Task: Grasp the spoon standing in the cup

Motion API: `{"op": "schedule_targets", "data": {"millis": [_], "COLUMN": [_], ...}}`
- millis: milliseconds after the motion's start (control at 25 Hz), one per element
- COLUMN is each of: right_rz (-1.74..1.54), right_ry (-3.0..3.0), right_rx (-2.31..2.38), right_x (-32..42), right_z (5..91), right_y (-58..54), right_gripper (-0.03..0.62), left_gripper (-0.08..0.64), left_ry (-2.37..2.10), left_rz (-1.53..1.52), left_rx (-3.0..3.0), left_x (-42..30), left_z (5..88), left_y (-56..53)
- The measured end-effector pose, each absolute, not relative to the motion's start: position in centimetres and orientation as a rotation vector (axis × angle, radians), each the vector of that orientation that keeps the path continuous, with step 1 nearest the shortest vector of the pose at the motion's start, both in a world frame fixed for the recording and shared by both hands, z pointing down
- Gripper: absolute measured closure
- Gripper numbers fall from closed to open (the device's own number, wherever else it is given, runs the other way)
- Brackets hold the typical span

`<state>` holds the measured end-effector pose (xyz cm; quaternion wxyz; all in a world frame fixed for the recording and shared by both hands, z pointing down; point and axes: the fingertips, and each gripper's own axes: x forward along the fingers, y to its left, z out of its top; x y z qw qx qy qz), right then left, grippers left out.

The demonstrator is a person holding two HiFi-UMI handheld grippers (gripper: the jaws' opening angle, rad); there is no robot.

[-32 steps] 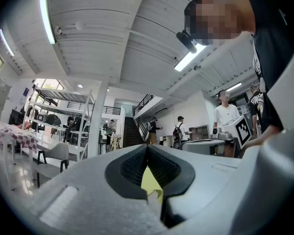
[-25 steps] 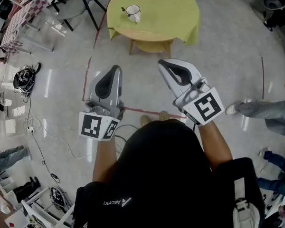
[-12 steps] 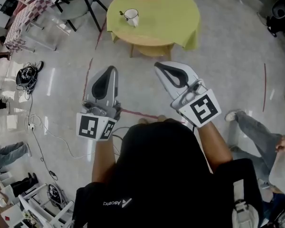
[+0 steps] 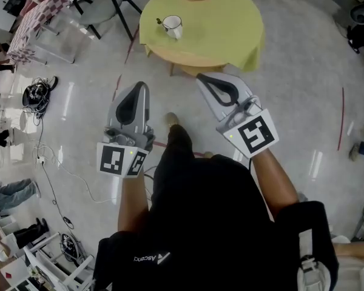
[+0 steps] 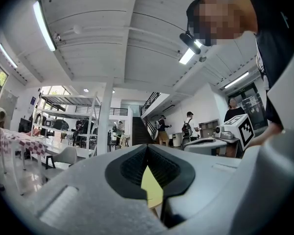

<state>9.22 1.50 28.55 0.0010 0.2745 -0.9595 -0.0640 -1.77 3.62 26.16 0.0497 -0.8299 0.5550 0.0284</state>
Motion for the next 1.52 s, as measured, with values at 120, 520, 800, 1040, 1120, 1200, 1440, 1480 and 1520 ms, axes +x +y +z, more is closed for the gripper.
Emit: {"op": "schedule_targets", "data": {"millis": [120,520,800,1040,1120,1200,1440,1480,1520], "right_rz": [-0.213,-0.181,-0.152,-0.063,-0.039,-0.026,0.004,0.008,0.015], "right_ry": [-2.992,-2.862,-2.738,-2.58,-2.526,-2.472,-2.287,-2.266,-2.249], "right_rx": [0.885,1.037,1.162,1.228,1.242,1.241,1.19,1.182,1.172], "right_x": [7.7,-0.9,-6.5,-9.1,-9.5,-9.8,-9.7,-9.7,-9.7], "right_z": [29.5,32.2,35.2,39.0,40.6,42.3,46.7,47.4,48.0], "right_y": [-0.2,-10.8,-16.5,-20.4,-21.7,-23.0,-25.6,-25.9,-26.1], "right_gripper": [0.589,0.589,0.584,0.487,0.458,0.437,0.416,0.416,0.416], "left_gripper": [0.551,0.551,0.551,0.551,0.551,0.549,0.549,0.551,0.551], "left_ry": [1.679,1.551,1.419,1.328,1.325,1.321,1.334,1.336,1.338], "left_rz": [0.108,0.101,0.112,0.093,0.088,0.081,0.062,0.058,0.053], "left_rx": [-2.537,-2.628,-2.727,-2.818,-2.837,-2.848,-2.858,-2.859,-2.86], "left_x": [-3.3,-11.1,-15.3,-16.9,-17.3,-17.4,-16.8,-16.7,-16.6], "left_z": [27.1,28.7,29.9,31.3,31.7,32.0,32.2,32.3,32.4], "left_y": [1.7,-9.4,-15.1,-18.1,-18.8,-19.6,-20.7,-20.8,-20.8]}}
